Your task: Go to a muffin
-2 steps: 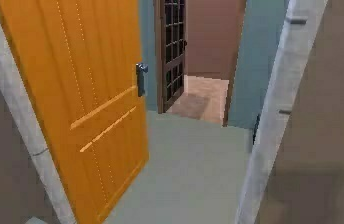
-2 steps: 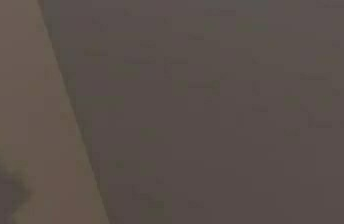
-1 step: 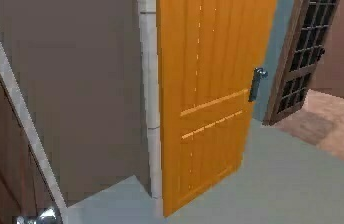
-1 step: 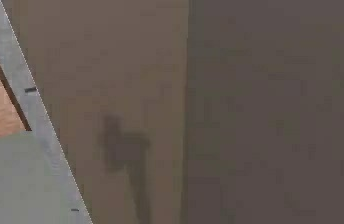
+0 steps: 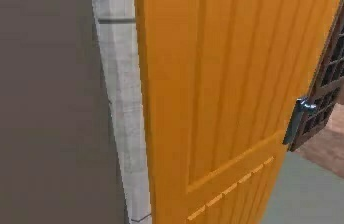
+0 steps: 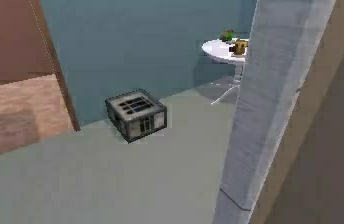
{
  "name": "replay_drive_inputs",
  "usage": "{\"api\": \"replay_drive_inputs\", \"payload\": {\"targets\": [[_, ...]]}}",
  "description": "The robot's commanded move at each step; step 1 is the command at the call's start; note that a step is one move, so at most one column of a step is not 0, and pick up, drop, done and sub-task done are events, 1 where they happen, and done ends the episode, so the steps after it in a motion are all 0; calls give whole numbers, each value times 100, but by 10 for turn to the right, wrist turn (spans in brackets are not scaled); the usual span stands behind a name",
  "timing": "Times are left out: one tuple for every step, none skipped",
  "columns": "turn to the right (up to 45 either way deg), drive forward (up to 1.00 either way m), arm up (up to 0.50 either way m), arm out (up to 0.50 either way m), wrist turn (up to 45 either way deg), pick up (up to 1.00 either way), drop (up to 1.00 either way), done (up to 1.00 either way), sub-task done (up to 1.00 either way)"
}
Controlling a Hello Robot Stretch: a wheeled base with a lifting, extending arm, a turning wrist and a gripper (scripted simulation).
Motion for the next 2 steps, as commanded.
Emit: {"api": "replay_drive_inputs", "payload": {"targets": [[450, 0, 0, 0, 0, 0, 0, 0, 0], [120, 0, 0, 0, 0, 0, 0, 0, 0]]}}
